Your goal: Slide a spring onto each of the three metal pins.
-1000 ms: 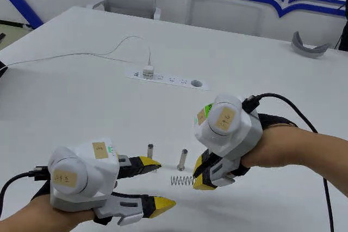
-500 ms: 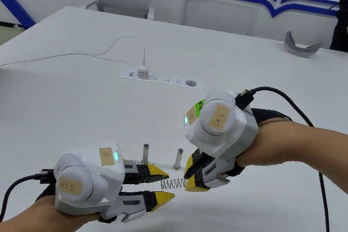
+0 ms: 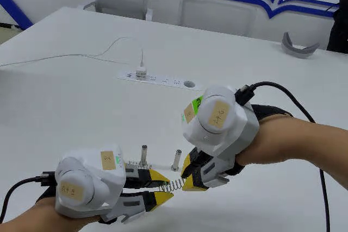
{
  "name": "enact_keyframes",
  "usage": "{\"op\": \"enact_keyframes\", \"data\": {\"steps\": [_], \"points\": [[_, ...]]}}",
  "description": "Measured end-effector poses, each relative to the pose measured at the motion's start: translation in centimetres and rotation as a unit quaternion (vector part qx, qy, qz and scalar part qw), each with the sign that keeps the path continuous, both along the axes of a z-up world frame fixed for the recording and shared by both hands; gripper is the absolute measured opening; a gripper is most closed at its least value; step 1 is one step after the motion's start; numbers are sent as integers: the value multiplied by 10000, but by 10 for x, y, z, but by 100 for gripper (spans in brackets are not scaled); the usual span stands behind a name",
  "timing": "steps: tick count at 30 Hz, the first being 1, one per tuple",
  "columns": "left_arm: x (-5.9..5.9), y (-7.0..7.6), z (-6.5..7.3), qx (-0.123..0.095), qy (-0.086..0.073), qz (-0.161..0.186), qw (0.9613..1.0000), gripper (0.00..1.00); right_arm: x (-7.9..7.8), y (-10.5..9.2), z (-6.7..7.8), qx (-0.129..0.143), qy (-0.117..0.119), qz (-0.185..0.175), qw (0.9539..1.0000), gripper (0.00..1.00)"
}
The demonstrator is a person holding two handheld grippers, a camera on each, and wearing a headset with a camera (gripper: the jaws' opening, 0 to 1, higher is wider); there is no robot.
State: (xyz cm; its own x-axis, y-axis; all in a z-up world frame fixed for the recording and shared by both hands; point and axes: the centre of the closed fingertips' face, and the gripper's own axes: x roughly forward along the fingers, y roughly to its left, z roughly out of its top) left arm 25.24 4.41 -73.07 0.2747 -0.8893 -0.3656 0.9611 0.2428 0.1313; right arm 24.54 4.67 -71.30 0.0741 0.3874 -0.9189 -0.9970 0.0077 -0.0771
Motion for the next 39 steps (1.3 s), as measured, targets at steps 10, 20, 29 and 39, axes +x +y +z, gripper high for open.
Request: {"op": "enact_keyframes", "data": {"steps": [10,20,29,39], "points": [[-2,-2,3,-38,-21,-20,10000,11,-2,12,13,99,-142,109,9998,11],[0,-3,7,-114,-23,-1,9999,11,-2,21,21,204,-211,151,9995,12],[0,-3,8,-168,-17,12,9999,11,-1,22,21,250,-179,77,9995,15],[0,-4,11,-244,2,38,9997,11,-1,20,13,313,-38,-46,9995,15]]}}
